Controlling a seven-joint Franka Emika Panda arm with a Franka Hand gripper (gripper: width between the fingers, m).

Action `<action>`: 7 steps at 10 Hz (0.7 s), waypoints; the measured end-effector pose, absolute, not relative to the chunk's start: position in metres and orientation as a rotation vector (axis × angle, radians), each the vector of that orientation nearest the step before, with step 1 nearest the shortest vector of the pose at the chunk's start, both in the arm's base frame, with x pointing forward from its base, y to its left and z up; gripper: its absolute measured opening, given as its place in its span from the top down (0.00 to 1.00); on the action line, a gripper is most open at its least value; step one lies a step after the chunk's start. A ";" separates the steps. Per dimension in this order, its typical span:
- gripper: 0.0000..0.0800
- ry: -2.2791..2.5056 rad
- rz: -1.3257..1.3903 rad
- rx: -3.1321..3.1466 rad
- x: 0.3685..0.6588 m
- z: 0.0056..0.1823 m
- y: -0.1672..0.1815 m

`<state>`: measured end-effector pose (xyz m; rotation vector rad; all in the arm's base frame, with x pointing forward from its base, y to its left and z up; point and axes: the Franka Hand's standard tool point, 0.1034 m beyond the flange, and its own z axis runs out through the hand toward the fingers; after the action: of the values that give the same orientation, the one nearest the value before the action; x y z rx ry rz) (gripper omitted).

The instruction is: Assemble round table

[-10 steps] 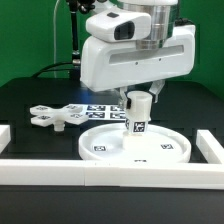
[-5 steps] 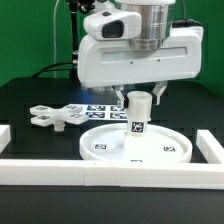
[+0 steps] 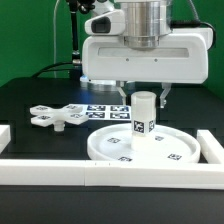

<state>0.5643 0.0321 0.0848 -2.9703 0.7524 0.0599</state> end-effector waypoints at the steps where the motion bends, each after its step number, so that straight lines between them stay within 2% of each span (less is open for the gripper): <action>1: 0.49 0.862 0.056 -2.942 0.564 0.085 0.032; 7: 0.49 1.535 0.111 -2.641 0.563 0.082 0.045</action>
Offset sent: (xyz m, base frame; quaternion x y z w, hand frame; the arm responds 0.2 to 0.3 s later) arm -0.0041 0.0107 -0.0040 0.0125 -0.0013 0.2865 0.9580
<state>0.5630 0.0446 0.0825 -2.6410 1.5352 0.1106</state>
